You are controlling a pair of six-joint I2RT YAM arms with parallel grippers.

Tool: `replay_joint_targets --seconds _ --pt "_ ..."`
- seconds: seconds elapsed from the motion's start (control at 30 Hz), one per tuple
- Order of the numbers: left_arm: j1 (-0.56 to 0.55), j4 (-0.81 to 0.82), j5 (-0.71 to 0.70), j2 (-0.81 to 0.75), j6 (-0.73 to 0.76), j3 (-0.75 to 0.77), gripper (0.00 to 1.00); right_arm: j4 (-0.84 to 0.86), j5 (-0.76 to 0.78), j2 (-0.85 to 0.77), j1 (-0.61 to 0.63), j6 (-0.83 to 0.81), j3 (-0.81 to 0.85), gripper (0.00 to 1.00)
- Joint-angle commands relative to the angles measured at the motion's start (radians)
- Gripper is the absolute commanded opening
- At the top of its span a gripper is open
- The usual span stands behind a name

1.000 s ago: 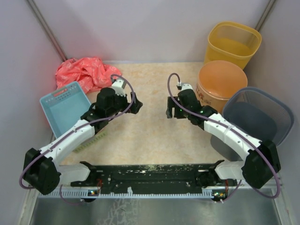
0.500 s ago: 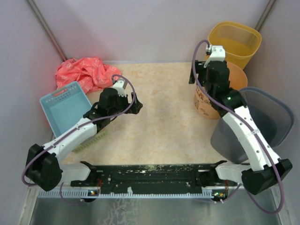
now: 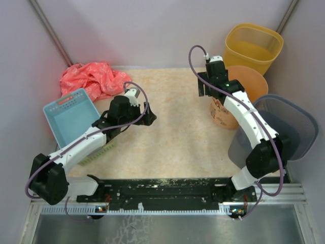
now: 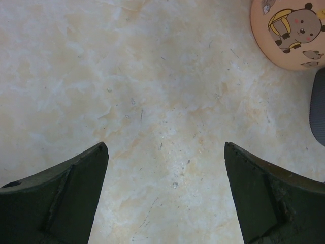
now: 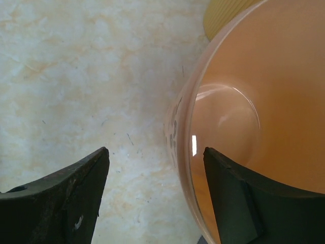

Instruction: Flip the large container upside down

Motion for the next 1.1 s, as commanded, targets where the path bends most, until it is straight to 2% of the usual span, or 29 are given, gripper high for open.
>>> replay_joint_targets --seconds 0.0,0.1,0.33,0.4,0.6,0.77,0.87,0.93,1.07 --pt "0.001 -0.023 0.023 0.018 -0.005 0.012 1.00 -0.012 -0.030 0.008 -0.009 -0.021 0.049 0.70" --pt "0.001 -0.021 0.023 0.025 0.000 0.017 1.00 -0.021 -0.052 0.030 -0.008 -0.021 0.057 0.51" --pt "0.002 -0.048 -0.005 0.030 0.008 0.046 1.00 -0.047 -0.141 0.060 -0.009 -0.030 0.104 0.15" --pt "0.003 -0.057 -0.025 0.021 0.005 0.049 1.00 -0.056 -0.195 0.056 -0.008 -0.028 0.132 0.00" --pt "0.017 -0.090 -0.089 -0.014 -0.021 0.067 1.00 -0.041 -0.394 0.023 0.026 0.012 0.202 0.00" --pt "0.123 -0.171 -0.041 -0.031 -0.037 0.130 1.00 0.051 -0.505 0.019 0.110 0.110 0.246 0.00" --pt "0.250 -0.207 0.045 -0.065 -0.071 0.155 1.00 0.218 -0.656 0.002 0.117 0.239 0.194 0.00" --pt "0.322 -0.229 0.069 -0.089 -0.076 0.167 1.00 0.395 -0.735 -0.023 0.118 0.355 0.105 0.00" --pt "0.375 -0.281 0.066 -0.115 -0.054 0.214 1.00 0.758 -0.822 -0.058 0.117 0.586 -0.063 0.00"
